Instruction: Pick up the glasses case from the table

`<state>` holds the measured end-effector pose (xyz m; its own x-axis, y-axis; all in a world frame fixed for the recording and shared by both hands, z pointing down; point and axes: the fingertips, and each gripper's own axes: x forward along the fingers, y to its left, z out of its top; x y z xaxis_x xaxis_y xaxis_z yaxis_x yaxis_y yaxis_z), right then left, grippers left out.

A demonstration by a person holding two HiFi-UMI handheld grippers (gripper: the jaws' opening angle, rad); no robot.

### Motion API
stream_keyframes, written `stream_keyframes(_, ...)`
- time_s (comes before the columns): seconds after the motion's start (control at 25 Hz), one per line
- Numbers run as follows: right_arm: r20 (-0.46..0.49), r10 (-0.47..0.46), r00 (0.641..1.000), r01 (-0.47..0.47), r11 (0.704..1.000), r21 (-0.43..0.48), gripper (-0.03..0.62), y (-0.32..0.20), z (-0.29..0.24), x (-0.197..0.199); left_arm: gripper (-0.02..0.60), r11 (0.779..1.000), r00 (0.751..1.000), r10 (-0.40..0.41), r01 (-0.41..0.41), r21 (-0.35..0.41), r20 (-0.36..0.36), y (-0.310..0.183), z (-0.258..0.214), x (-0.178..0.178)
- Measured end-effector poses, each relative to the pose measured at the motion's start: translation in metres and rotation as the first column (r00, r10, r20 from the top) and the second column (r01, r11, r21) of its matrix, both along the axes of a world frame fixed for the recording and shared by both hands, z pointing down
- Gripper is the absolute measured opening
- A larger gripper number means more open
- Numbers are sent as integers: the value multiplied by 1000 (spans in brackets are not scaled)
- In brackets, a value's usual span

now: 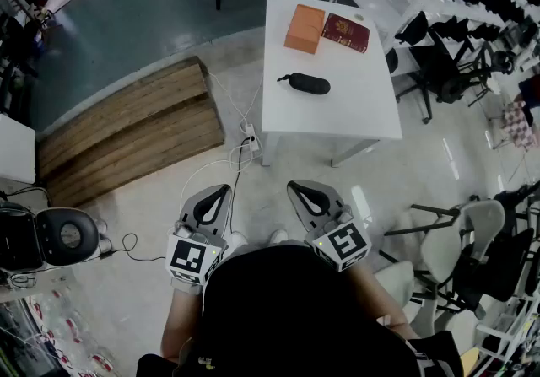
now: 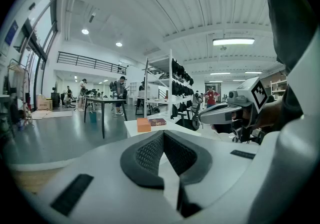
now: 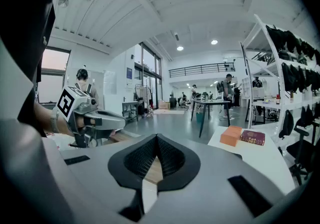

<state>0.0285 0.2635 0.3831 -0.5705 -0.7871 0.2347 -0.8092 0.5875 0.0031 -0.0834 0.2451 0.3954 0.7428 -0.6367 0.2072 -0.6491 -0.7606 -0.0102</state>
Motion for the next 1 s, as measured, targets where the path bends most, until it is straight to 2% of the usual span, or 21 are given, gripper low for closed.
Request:
stream_keyframes(0.24,18,24,1000,-24,1000,-18,28,13,4,24,17,1000,1000,1,0,-31,6,12,8,19)
stream_keyframes(0.44,95,29,995,-26,999,-30,28,16,8,43,17,998,999,-22,23,-53,26,17,17,32)
stream_keyframes(0.64,75,31,997,-26,998,-62,28,6,20,50,17,995,999,-32,35,-91,34,13,32,35)
stream_keyframes(0.8,63,32,997,-28,997,-76,28,-20,27,50,18,992,999,-34,38,-117,31,-19,43,32)
stream_keyframes(1.0,47,50,998,-45,994,-98,28,-78,38,41,17,992,999,-41,41,-123,4,-83,48,19)
